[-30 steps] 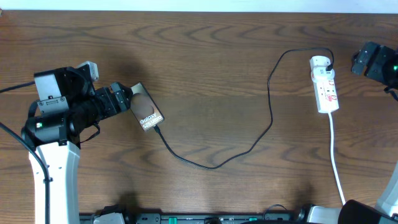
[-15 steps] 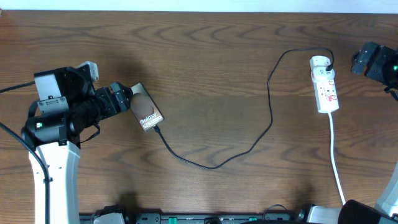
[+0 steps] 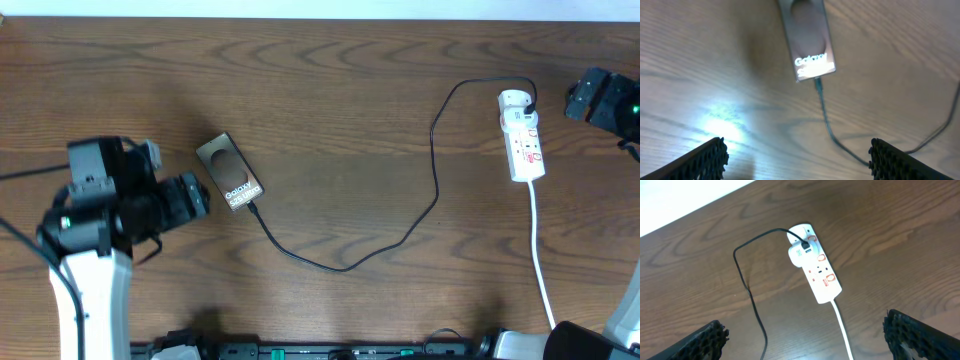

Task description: Plug charger to phone and switch on socket

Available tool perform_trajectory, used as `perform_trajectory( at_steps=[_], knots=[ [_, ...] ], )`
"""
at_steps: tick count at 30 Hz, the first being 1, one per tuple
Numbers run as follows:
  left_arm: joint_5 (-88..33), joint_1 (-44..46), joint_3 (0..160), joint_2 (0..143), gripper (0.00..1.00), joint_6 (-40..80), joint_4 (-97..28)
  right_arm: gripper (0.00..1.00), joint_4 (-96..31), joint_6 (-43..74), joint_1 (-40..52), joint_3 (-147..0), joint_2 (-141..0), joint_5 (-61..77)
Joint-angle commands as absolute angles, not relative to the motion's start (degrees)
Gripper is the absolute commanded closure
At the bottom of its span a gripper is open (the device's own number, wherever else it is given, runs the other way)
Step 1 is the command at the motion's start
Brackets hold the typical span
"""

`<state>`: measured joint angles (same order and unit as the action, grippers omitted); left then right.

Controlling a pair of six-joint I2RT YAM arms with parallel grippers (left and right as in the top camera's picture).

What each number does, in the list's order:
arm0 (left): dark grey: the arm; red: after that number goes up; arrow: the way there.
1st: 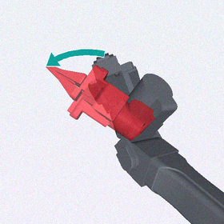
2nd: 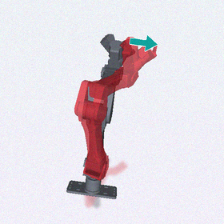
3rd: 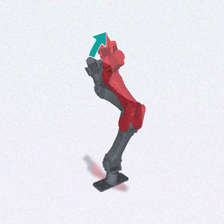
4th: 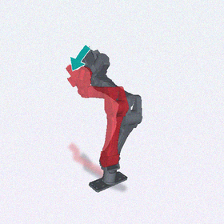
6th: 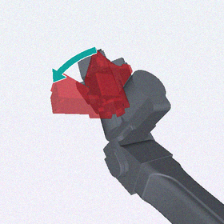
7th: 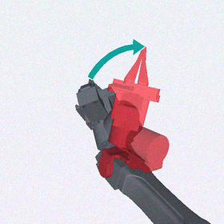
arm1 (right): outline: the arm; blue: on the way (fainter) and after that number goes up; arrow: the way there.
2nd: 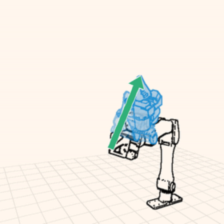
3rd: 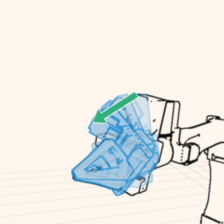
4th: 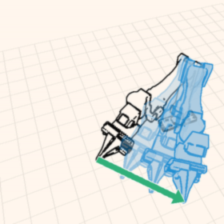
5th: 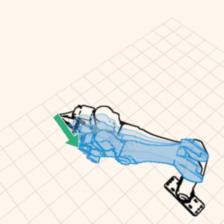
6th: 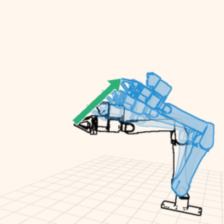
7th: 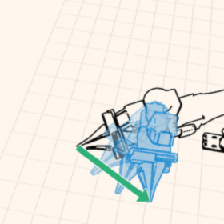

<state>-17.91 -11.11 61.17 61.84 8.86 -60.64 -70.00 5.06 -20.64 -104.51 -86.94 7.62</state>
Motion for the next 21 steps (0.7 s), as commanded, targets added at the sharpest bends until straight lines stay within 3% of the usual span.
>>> perform_trajectory(
  at_steps=[1, 11, 21],
  knots=[
    [-11.6, -8.4, 55.5, 53.6, 0.10, 7.9, -59.8, 0.01, -70.1, 5.7, -20.4, -104.7, -86.6, 7.0],
    [-11.3, -3.8, 30.3, 22.9, 0.10, 11.9, -30.7, 0.01, -70.1, 5.7, -20.4, -104.7, -86.6, 7.0],
    [-11.3, -3.8, 15.6, 6.6, 0.10, 12.3, -9.4, 0.01, -70.1, 5.7, -20.4, -104.7, -86.6, 7.0]
  ],
)
